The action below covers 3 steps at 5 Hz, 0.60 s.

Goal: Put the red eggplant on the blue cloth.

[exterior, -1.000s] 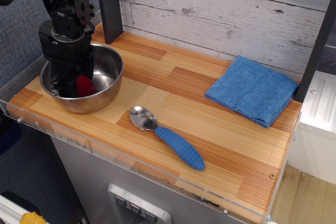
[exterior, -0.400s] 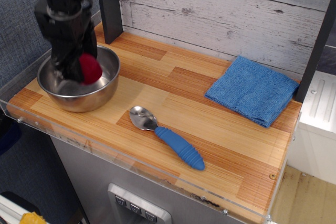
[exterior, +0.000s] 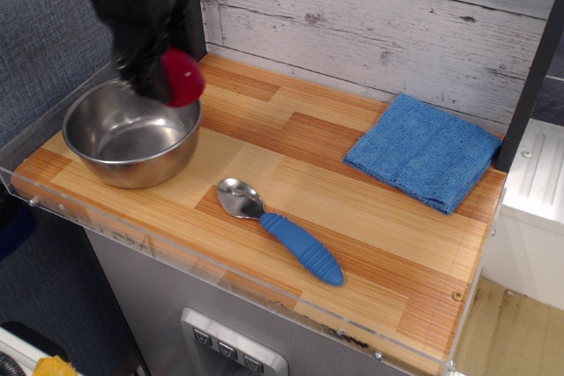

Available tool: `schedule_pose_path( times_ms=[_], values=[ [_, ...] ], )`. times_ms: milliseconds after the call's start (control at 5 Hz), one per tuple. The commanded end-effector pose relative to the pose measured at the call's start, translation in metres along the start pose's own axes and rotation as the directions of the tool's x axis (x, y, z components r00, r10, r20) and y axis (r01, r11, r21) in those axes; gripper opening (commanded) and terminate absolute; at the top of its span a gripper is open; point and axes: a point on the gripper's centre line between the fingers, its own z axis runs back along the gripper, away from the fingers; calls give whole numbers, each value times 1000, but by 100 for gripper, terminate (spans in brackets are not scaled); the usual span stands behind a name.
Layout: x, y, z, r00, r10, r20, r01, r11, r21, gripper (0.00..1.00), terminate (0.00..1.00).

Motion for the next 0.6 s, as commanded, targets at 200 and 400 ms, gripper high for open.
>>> schedule_pose_path(
  times_ms=[200, 400],
  values=[
    [-79, -26, 35, 978, -210, -16, 207, 971, -119, 0, 0],
    [-123, -40, 23, 949, -313, -37, 307, 944, -118, 0, 0]
  ],
)
